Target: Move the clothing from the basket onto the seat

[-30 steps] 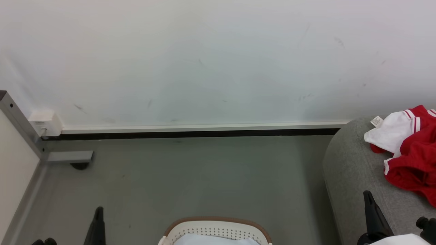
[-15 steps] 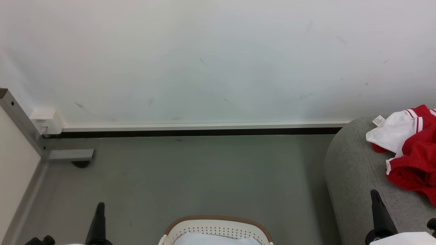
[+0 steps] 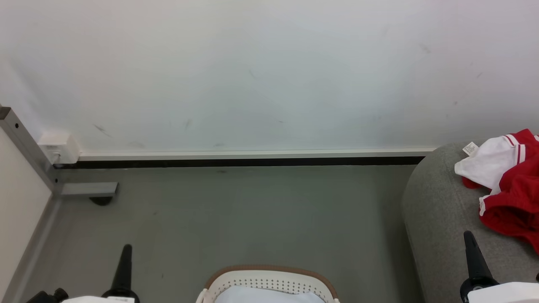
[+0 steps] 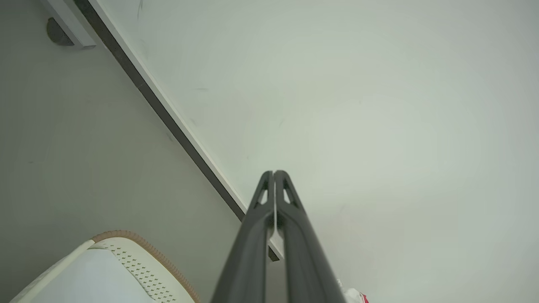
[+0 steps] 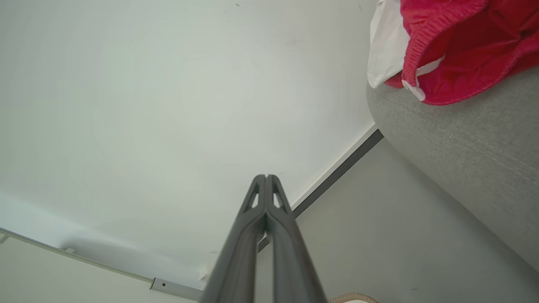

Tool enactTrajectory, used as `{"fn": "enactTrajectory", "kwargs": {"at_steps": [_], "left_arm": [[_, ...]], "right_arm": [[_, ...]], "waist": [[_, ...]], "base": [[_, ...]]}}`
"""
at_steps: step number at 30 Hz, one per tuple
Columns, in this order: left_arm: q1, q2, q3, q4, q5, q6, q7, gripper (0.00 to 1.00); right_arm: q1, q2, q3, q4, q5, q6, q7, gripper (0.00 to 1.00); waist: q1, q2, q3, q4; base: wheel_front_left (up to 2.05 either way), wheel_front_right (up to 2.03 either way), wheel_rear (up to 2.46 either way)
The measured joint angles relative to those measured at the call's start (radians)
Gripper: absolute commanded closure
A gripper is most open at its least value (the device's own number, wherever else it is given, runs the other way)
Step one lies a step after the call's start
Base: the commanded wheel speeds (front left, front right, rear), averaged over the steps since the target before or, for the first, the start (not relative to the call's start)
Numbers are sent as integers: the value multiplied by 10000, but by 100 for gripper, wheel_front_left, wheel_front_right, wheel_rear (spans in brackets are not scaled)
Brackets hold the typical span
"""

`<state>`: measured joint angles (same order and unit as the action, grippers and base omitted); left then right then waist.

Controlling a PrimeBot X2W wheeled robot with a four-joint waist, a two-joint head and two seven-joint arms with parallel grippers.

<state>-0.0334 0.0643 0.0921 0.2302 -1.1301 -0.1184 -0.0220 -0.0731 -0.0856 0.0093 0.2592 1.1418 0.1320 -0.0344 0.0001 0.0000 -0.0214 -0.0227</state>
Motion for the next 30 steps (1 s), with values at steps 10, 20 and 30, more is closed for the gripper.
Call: {"fn": "enactTrajectory", "kwargs": {"at_steps": [10,20,30], "left_arm": [[-120,-27,36,36,-903,-33,244,100],[-258,-63,69,61,-1745,-44,512,100],[-375,-88,107,94,-2571,-48,736,100]], "right_arm": [[-57,58,-205,-15,965,0,261,100],[-79,123,-414,-40,1793,0,523,100],[-117,169,-587,-59,2525,0,750,100]], "waist": [[0,0,38,36],[0,0,77,71],[0,0,115,107]], "base": [[0,0,0],[0,0,0],[0,0,0]]}}
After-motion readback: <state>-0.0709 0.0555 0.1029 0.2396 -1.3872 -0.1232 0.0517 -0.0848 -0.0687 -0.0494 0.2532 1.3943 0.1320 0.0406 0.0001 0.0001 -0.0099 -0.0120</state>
